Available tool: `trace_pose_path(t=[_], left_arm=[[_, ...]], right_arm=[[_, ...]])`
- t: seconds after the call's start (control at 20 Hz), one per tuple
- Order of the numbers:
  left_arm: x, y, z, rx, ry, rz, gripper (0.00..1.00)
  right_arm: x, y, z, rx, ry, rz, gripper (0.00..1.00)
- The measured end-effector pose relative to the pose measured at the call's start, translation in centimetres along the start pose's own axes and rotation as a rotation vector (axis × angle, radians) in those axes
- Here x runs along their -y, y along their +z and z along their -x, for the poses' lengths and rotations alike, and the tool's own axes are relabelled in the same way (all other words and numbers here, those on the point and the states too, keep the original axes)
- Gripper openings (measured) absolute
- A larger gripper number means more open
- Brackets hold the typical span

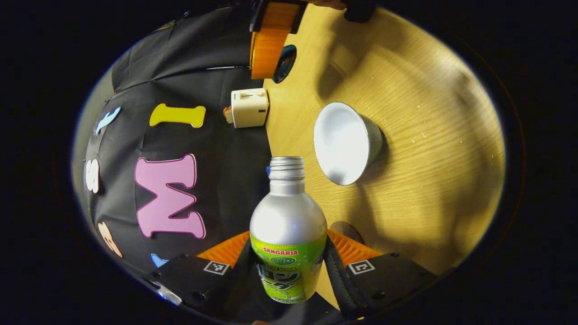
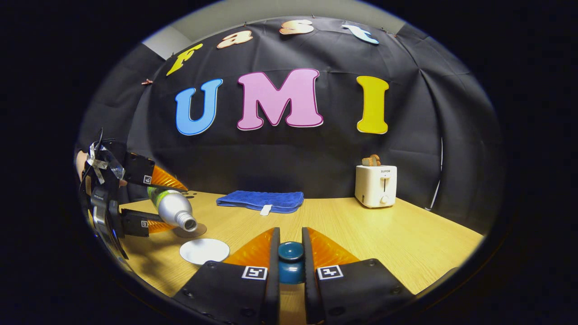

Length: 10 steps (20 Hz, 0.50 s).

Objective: Open the teacup lid with one hand, grasp the water bottle and pour water into the teacup with the other hand; after pouring, place the water bottle on the coaster and then close the teacup lid.

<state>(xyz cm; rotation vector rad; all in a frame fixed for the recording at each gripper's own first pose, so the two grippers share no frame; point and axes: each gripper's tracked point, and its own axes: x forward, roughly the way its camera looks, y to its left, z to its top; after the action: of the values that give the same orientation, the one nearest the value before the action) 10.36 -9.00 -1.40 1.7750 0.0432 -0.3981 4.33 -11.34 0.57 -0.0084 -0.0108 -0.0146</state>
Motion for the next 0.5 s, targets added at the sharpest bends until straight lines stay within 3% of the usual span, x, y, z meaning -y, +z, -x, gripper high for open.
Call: trace_pose_path(t=[0.5], left_arm=[[0.4,-0.81,0.13,-0.025,-0.053,-0.13,0.81]], right_arm=[[0.03,-0.04,0.05,0.0,0.006,0.001,0.25]])
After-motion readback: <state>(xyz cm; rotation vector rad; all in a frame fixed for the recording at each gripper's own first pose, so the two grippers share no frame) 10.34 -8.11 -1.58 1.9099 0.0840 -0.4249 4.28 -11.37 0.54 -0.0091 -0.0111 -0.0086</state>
